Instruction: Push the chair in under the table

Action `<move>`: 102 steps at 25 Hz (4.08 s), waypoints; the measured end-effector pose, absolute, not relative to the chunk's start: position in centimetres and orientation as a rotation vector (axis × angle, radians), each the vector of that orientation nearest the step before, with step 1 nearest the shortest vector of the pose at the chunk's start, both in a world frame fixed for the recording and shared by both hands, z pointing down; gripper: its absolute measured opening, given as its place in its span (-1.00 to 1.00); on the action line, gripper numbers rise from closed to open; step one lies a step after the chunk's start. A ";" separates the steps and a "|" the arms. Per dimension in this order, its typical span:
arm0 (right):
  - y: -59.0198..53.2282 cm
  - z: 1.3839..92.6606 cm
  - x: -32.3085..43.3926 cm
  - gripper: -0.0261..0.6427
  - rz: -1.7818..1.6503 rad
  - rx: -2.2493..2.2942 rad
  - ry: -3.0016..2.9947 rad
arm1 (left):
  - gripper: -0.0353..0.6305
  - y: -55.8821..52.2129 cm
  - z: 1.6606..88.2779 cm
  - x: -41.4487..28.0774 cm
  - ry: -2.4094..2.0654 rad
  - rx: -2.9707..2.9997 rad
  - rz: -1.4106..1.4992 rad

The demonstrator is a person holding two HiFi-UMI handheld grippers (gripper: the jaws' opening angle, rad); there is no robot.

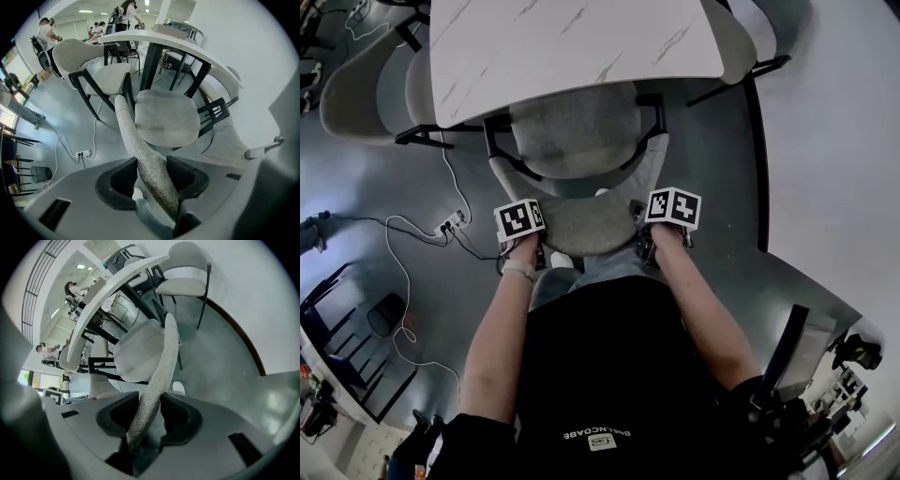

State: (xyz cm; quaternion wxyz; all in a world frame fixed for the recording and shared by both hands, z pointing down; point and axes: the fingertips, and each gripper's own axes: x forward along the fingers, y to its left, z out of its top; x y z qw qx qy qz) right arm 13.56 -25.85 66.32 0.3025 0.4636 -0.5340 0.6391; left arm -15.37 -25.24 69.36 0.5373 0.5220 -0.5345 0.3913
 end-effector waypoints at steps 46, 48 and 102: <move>-15.9 39.3 4.7 -0.80 0.794 1.541 -2.291 | -0.88 -14.7 38.6 -12.3 -1.257 2.128 0.118; -14.5 35.9 4.3 -0.83 0.628 1.547 -2.374 | -0.88 -13.6 35.2 -11.2 -1.192 2.232 0.035; -3.4 19.2 17.3 -0.85 0.144 1.773 -2.596 | -0.88 -4.2 19.9 11.6 -0.540 2.758 -0.048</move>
